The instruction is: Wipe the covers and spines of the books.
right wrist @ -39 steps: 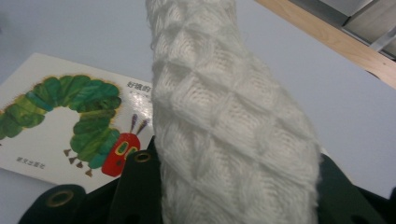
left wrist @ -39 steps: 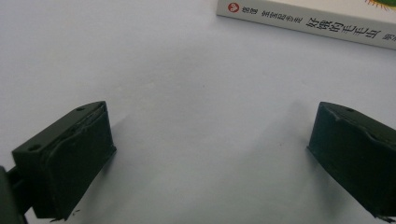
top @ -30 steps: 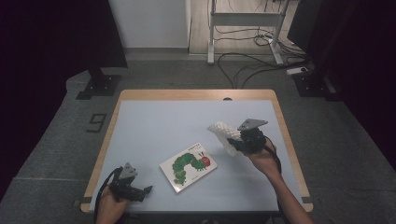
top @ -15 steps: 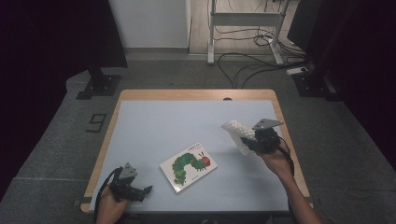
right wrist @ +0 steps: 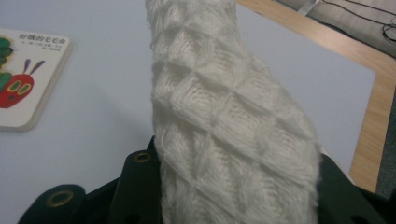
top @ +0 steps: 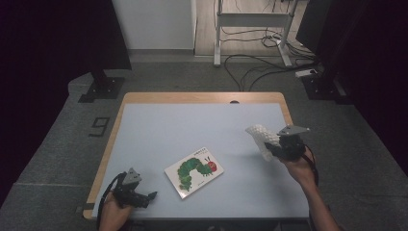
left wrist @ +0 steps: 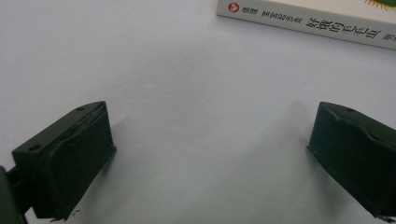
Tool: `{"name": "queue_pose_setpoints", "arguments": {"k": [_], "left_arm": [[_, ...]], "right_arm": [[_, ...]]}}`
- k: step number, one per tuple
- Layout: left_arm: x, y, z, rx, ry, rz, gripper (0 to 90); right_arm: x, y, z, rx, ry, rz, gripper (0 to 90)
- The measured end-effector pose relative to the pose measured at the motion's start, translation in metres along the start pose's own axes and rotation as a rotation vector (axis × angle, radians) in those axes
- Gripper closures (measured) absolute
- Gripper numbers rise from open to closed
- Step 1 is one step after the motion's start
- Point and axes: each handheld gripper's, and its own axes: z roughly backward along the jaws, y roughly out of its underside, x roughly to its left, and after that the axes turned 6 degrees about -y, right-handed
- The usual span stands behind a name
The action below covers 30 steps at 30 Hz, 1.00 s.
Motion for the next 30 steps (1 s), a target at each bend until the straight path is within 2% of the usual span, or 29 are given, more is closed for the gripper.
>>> {"name": "queue_pose_setpoints", "arguments": {"k": [4,10,20,27,30], "left_arm": [[0.0,0.0,0.0,-0.001,0.0,0.0,0.0],[0.0,0.0,0.0,-0.002,0.0,0.001,0.0],[0.0,0.0,0.0,-0.002,0.0,0.001,0.0],[0.0,0.0,0.0,-0.002,0.0,0.001,0.0],[0.0,0.0,0.0,-0.001,0.0,0.001,0.0]], "right_arm": [[-0.002,0.011,-0.006,0.024,0.019,0.002,58.9],[-0.004,0.029,-0.021,0.054,0.018,-0.016,58.4],[-0.004,0.048,-0.04,0.078,-0.021,-0.056,55.0],[-0.005,0.06,-0.051,0.093,-0.046,-0.08,47.5],[-0.005,0.06,-0.051,0.1,-0.04,-0.077,38.4]]}}
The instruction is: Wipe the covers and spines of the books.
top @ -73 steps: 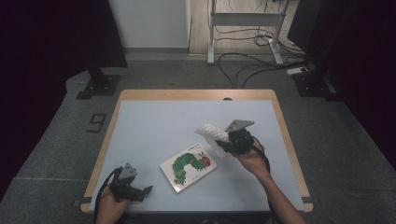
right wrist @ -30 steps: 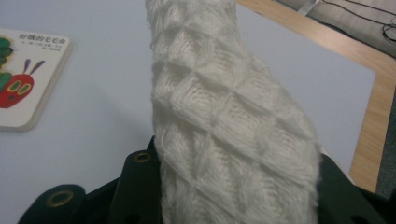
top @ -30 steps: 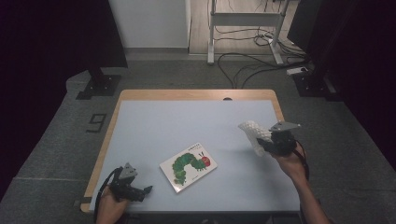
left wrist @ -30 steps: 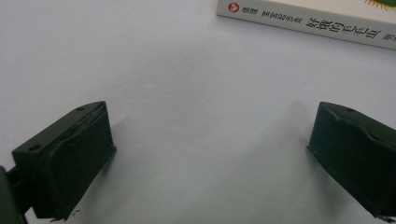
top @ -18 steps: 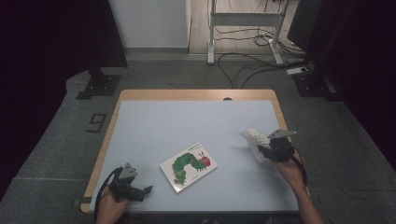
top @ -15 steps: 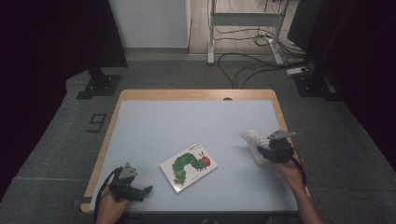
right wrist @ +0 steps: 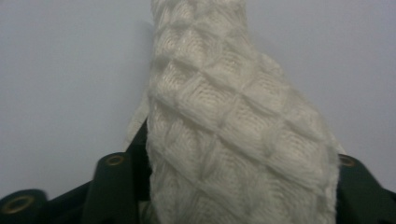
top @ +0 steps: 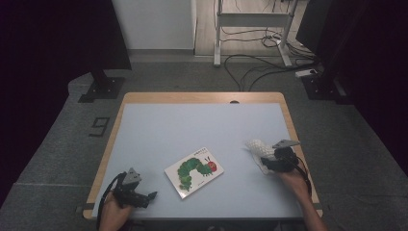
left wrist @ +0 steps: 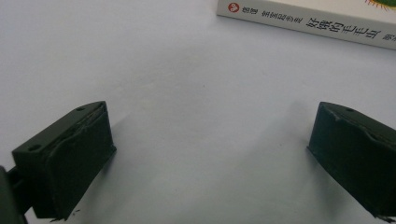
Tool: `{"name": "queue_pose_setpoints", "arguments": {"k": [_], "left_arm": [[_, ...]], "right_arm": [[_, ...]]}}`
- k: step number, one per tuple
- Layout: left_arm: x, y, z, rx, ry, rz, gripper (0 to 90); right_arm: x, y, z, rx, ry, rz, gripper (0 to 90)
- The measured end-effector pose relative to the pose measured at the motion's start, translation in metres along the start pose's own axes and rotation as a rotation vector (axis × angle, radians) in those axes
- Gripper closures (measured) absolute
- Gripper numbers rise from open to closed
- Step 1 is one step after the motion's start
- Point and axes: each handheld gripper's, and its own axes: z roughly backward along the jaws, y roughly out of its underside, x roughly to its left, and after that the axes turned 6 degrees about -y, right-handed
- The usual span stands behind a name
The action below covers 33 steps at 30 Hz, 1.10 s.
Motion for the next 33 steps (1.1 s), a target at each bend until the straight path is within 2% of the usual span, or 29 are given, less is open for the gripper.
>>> {"name": "queue_pose_setpoints", "arguments": {"k": [6,10,14,19,25,30,33], "left_arm": [[0.0,0.0,0.0,0.0,0.0,-0.001,0.0],[0.0,0.0,0.0,0.0,0.0,0.0,0.0],[0.0,0.0,0.0,0.0,-0.001,-0.001,0.0],[-0.001,0.0,0.0,-0.001,-0.002,-0.003,0.0],[-0.001,0.0,0.0,0.001,-0.004,-0.006,0.0],[-0.001,0.0,0.0,0.001,-0.005,-0.009,0.0],[-0.001,-0.001,0.0,0.001,-0.005,-0.012,0.0]], "right_arm": [[0.0,-0.001,0.003,-0.011,0.028,0.01,14.9],[-0.002,-0.003,0.009,-0.017,0.034,0.01,11.3],[-0.001,-0.005,0.015,-0.025,0.037,0.022,0.0],[0.002,-0.01,0.023,-0.038,0.037,0.044,0.0],[0.006,-0.017,0.029,-0.025,0.035,0.057,0.5],[0.012,-0.022,0.033,-0.033,0.025,0.082,1.9],[0.015,-0.025,0.034,-0.041,0.012,0.081,1.9]]}}
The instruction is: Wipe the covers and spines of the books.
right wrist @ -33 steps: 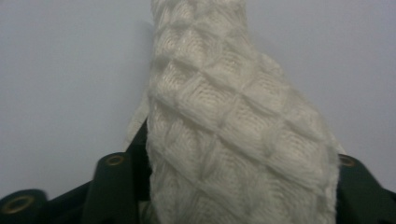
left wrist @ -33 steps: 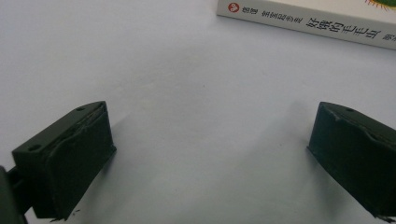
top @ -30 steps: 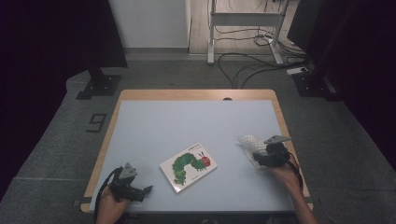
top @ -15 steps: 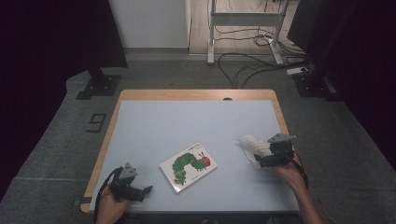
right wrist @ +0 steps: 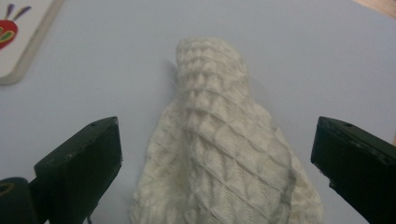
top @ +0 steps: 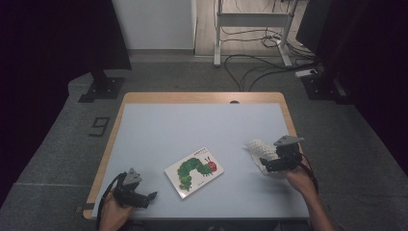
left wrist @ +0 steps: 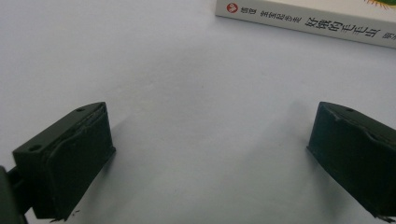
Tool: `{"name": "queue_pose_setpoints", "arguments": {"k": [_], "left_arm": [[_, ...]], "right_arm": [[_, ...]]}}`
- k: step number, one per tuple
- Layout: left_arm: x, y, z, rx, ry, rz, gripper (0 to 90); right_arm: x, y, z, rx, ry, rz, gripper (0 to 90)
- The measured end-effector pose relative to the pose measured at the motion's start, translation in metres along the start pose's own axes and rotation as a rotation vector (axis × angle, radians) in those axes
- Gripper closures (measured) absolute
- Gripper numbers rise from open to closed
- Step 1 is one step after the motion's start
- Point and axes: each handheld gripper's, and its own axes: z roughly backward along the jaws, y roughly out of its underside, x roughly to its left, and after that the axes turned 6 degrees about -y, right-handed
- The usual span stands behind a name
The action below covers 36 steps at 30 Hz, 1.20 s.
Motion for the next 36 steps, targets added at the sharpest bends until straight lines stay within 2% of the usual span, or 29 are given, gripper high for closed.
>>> {"name": "queue_pose_setpoints", "arguments": {"k": [7,11,18,22,26,34,36], "left_arm": [[-0.001,-0.003,-0.002,0.0,0.02,-0.014,0.0],[-0.009,-0.01,-0.006,0.001,0.049,-0.047,0.0],[-0.023,-0.024,-0.013,-0.014,0.063,-0.1,0.0],[-0.026,-0.029,-0.016,-0.014,0.065,-0.112,0.0],[-0.032,-0.036,-0.019,-0.026,0.084,-0.127,0.0],[-0.036,-0.042,-0.026,-0.018,0.095,-0.138,0.0],[-0.039,-0.044,-0.029,-0.006,0.097,-0.152,0.0]], "right_arm": [[0.007,-0.01,0.003,-0.016,-0.015,0.022,2.2],[0.014,-0.015,0.003,-0.025,-0.029,0.03,2.5],[0.023,-0.023,0.001,-0.038,-0.059,0.045,3.2],[0.028,-0.027,-0.002,-0.044,-0.076,0.051,3.5],[0.039,-0.034,-0.009,-0.04,-0.117,0.077,5.0],[0.055,-0.041,-0.024,-0.031,-0.173,0.098,4.9],[0.059,-0.042,-0.028,-0.028,-0.188,0.1,4.9]]}}
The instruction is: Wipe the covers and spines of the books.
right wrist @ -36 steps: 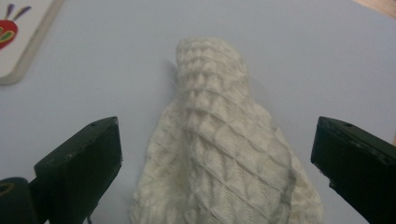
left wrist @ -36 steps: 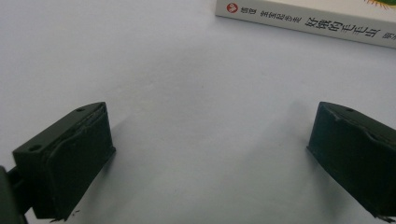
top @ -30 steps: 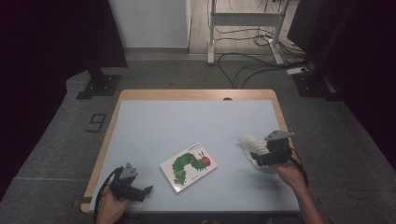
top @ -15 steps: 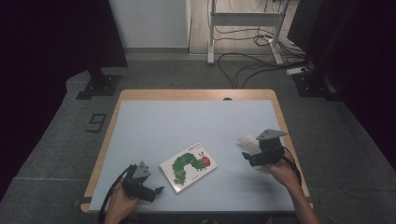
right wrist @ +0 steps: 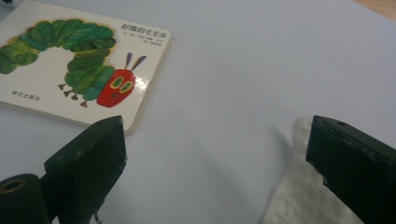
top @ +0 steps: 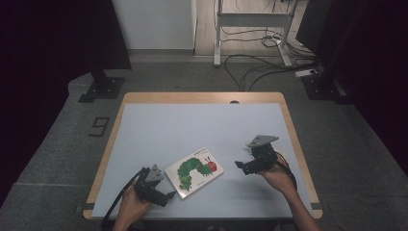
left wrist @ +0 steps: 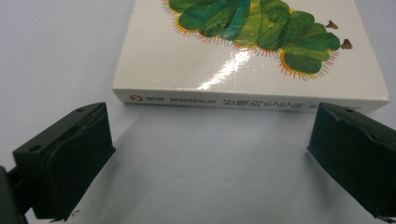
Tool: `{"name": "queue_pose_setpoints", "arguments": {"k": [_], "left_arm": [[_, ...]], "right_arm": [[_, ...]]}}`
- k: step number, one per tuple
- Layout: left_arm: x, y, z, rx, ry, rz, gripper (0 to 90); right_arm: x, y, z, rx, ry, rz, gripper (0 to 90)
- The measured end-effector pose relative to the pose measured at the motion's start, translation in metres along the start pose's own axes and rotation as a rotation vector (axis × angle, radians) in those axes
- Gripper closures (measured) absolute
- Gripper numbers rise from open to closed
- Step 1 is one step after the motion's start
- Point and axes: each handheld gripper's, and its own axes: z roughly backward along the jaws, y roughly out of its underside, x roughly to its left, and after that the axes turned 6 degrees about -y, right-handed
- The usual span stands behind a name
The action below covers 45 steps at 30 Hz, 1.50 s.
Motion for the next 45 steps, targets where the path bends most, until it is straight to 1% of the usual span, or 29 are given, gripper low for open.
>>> {"name": "queue_pose_setpoints", "arguments": {"k": [2,3,4,5,6,7,8,9,11,12,13,14,18,19,20,26,28,30,35,36,37,42,43,45], "left_arm": [[-0.001,-0.001,-0.001,-0.001,0.006,-0.005,0.0],[-0.003,-0.002,-0.003,-0.001,0.021,-0.009,0.0],[-0.003,-0.002,-0.003,-0.011,0.033,-0.001,0.0],[-0.004,-0.002,-0.003,-0.014,0.034,0.0,0.0],[-0.004,-0.002,-0.003,-0.014,0.034,0.0,0.0],[-0.004,-0.003,-0.004,-0.018,0.047,0.002,0.0],[-0.004,-0.003,-0.004,-0.018,0.047,0.002,0.0],[-0.005,-0.003,-0.004,-0.02,0.06,0.0,0.0],[-0.004,-0.003,-0.004,-0.015,0.061,-0.005,0.0],[-0.004,-0.002,-0.004,-0.001,0.061,-0.019,0.0],[-0.004,-0.002,-0.005,0.012,0.06,-0.025,0.0],[-0.005,-0.002,-0.005,0.009,0.058,-0.025,0.0],[-0.005,-0.001,-0.005,0.006,0.058,-0.022,0.0],[-0.005,-0.001,-0.005,0.006,0.058,-0.022,0.0],[-0.005,-0.001,-0.005,0.002,0.059,-0.02,0.0],[-0.005,0.0,-0.005,-0.007,0.059,-0.018,0.0],[-0.004,0.0,-0.005,-0.007,0.06,-0.019,0.0],[-0.005,0.0,-0.005,-0.007,0.059,-0.019,0.0],[-0.005,0.001,-0.005,-0.008,0.059,-0.018,0.0],[-0.005,0.001,-0.005,-0.008,0.059,-0.018,0.0],[-0.005,0.001,-0.005,-0.008,0.059,-0.018,0.0],[-0.005,0.001,-0.005,-0.009,0.059,-0.018,0.0],[-0.005,0.001,-0.005,-0.009,0.059,-0.018,0.0],[-0.005,0.001,-0.005,-0.009,0.059,-0.018,0.0]], "right_arm": [[0.003,-0.002,-0.006,0.004,-0.018,0.01,5.2],[0.005,-0.002,-0.009,0.008,-0.026,0.012,5.7],[0.006,-0.003,-0.012,0.013,-0.036,0.017,6.3],[0.008,-0.003,-0.016,0.022,-0.049,0.022,6.8],[0.008,-0.003,-0.016,0.022,-0.049,0.022,6.8],[0.011,-0.004,-0.021,0.03,-0.065,0.029,7.1],[0.012,-0.004,-0.025,0.033,-0.075,0.029,7.2],[0.014,-0.005,-0.028,0.038,-0.089,0.033,7.2],[0.015,-0.005,-0.031,0.046,-0.097,0.037,7.1],[0.018,-0.006,-0.037,0.05,-0.108,0.042,6.7],[0.019,-0.006,-0.04,0.054,-0.115,0.04,6.4],[0.02,-0.007,-0.043,0.061,-0.126,0.042,6.0],[0.024,-0.009,-0.055,0.068,-0.145,0.044,4.4],[0.024,-0.009,-0.055,0.068,-0.145,0.044,4.4],[0.027,-0.01,-0.061,0.073,-0.157,0.043,3.6],[0.032,-0.014,-0.079,0.077,-0.199,0.014,2.8],[0.033,-0.015,-0.081,0.076,-0.204,0.01,2.6],[0.036,-0.018,-0.089,0.08,-0.221,-0.006,2.0],[0.038,-0.021,-0.103,0.09,-0.244,-0.01,1.3],[0.038,-0.021,-0.103,0.09,-0.244,-0.01,1.3],[0.038,-0.022,-0.108,0.091,-0.257,-0.019,1.2],[0.038,-0.025,-0.117,0.064,-0.272,-0.047,0.1],[0.037,-0.026,-0.118,0.059,-0.274,-0.045,0.1],[0.039,-0.027,-0.119,0.057,-0.285,-0.048,2.4]]}}
